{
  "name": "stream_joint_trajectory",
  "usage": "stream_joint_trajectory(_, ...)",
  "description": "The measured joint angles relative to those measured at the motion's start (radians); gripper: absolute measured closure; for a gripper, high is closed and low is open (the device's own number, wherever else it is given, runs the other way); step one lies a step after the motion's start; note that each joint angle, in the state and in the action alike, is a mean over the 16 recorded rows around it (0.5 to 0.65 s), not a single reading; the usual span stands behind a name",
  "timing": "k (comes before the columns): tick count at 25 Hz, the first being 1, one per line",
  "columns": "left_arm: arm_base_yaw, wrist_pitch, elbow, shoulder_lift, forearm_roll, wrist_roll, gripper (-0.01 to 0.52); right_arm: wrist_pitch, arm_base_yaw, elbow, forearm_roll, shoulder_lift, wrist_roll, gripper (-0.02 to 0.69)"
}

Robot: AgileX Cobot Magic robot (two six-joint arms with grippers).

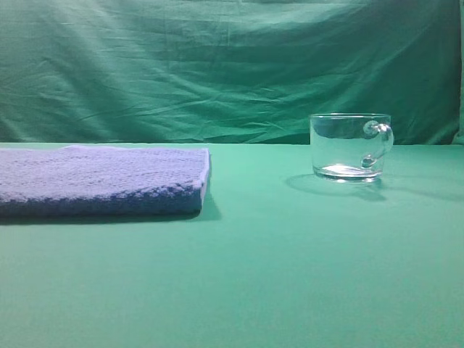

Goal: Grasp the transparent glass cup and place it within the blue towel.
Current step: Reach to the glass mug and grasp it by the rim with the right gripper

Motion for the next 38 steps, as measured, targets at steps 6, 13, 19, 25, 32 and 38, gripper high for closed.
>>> stream_joint_trajectory(6,0.000,0.000,0.000,0.000,0.000,0.000,0.514,-0.049,0.032,-0.041,-0.007,0.115,-0.011,0.186)
stream_joint_trajectory(13,0.000,0.000,0.000,0.000,0.000,0.000,0.514,-0.139,0.042,-0.072,-0.004,0.246,-0.030,0.128)
stream_joint_trajectory(19,0.000,0.000,0.000,0.000,0.000,0.000,0.514,-0.197,0.043,-0.111,-0.004,0.345,-0.042,0.309)
stream_joint_trajectory(25,0.000,0.000,0.000,0.000,0.000,0.000,0.514,-0.178,0.045,-0.181,-0.004,0.403,-0.053,0.478)
stream_joint_trajectory(32,0.000,0.000,0.000,0.000,0.000,0.000,0.514,-0.076,0.091,-0.333,-0.006,0.420,-0.057,0.560)
stream_joint_trajectory(38,0.000,0.000,0.000,0.000,0.000,0.000,0.514,-0.022,0.202,-0.500,-0.006,0.436,-0.059,0.560)
